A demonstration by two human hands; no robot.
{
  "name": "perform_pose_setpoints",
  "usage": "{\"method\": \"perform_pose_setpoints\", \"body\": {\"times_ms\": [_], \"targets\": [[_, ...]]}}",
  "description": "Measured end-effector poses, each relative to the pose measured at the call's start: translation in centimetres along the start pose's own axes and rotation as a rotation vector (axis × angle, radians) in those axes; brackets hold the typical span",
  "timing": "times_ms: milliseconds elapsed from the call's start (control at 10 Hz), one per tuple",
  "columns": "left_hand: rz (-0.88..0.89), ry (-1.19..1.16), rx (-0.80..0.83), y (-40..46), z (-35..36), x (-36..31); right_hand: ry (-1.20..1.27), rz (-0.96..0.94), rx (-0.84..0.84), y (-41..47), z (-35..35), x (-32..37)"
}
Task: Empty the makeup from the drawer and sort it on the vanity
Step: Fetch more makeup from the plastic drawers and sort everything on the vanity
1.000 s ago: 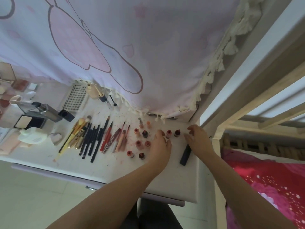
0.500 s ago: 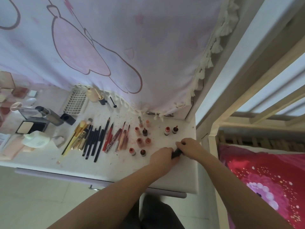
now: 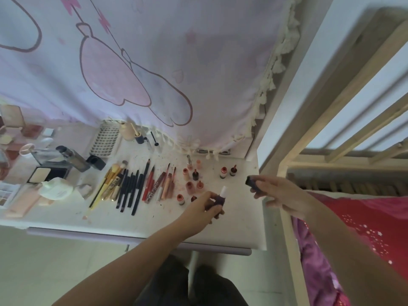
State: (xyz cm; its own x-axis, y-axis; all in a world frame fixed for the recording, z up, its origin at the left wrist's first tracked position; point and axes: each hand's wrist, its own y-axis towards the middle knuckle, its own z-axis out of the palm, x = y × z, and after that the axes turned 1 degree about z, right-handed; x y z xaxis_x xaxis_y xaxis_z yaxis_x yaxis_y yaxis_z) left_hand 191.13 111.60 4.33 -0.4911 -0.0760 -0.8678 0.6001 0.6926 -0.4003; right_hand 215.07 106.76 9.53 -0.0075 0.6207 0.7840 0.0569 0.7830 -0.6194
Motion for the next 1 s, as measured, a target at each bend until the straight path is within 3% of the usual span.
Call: {"method": "perform_pose_setpoints", "body": {"times_ms": [100,200,300,400,700,1000], "targets": [[-0.013,0.052,-0.076,1.0,1.3,-0.2,0.125,0.025,0.004,0.9,1.7,-2.2],[0.023,0.204,-0.196,1.9,2.1,-0.1,0.064,-0.019,-0.16,2.4,2.9,-4.0],[0.04,0.25,-0.357,2.5,2.9,-0.1,-0.237,-0.179,-0.357,3.8,4.1,-5.0],[0.028,0.17,-0.396,3.3,3.6,-0.3,-0.424,-0.279,-0.461,5.1,4.9,-5.5],[-0.025,0.243,-0.391,4.7,4.4,0.8,-0.631,-0.342,-0.469,8.2,6.6,-7.3],[-0.069,0.23,-0.329,3.2,4.6,1.9,-0.546,-0.211,-0.393,7.0,5.5,-6.6]]}}
